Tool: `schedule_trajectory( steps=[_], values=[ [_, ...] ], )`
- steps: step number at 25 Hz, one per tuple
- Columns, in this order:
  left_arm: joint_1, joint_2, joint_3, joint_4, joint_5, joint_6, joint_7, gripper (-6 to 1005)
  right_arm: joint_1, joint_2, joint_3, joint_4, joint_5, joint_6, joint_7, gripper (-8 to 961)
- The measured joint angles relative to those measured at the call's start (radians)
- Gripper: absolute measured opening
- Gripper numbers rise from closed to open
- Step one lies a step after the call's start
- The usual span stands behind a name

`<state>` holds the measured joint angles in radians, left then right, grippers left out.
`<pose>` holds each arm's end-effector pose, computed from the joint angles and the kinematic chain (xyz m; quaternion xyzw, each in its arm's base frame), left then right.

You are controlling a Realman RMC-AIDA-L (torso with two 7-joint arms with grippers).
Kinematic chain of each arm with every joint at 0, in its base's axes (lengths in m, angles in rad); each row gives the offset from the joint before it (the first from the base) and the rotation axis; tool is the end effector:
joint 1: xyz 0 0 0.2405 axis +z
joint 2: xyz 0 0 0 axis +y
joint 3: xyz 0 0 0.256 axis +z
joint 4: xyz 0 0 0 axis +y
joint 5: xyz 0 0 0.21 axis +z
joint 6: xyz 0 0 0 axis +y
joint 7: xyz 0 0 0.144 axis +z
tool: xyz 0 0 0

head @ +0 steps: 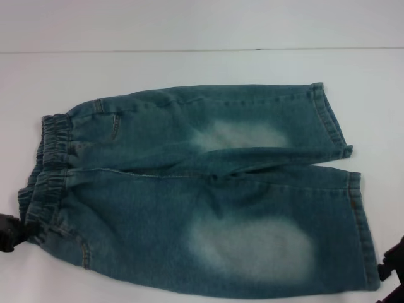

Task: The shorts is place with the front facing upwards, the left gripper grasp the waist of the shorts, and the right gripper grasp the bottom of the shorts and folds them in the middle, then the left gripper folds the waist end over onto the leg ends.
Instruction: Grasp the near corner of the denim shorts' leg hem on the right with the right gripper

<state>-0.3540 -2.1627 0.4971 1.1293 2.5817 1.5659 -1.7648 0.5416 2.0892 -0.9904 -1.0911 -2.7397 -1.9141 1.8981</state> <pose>-0.3536 0.2727 0.0566 -0.8793 -0.4203 0.0057 0.2240 0.2776 0.2846 0.0242 0.9299 -0.2957 0.2115 0.0560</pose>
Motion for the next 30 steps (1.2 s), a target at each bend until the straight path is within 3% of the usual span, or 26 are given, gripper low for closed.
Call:
schedule_trajectory(
  steps=[13,19,24,30],
  values=[
    [-0.004,0.003,0.0,-0.015,0.002,-0.004,0.002,65,-0.002,0.0,0.007,0.0,0.044,0.041,-0.037,824],
    [-0.003,0.003,0.0,-0.016,0.001,-0.004,0.004,64,-0.005,0.0,0.005,0.016,0.078,0.066,-0.072,736],
    [-0.001,0.002,0.0,-0.016,0.001,-0.004,0.005,64,-0.003,-0.002,-0.001,0.043,0.103,0.073,-0.101,514],
    [0.0,0.002,-0.003,-0.017,0.001,-0.004,0.009,64,0.0,-0.003,-0.016,0.073,0.083,0.073,-0.101,335]
  ],
)
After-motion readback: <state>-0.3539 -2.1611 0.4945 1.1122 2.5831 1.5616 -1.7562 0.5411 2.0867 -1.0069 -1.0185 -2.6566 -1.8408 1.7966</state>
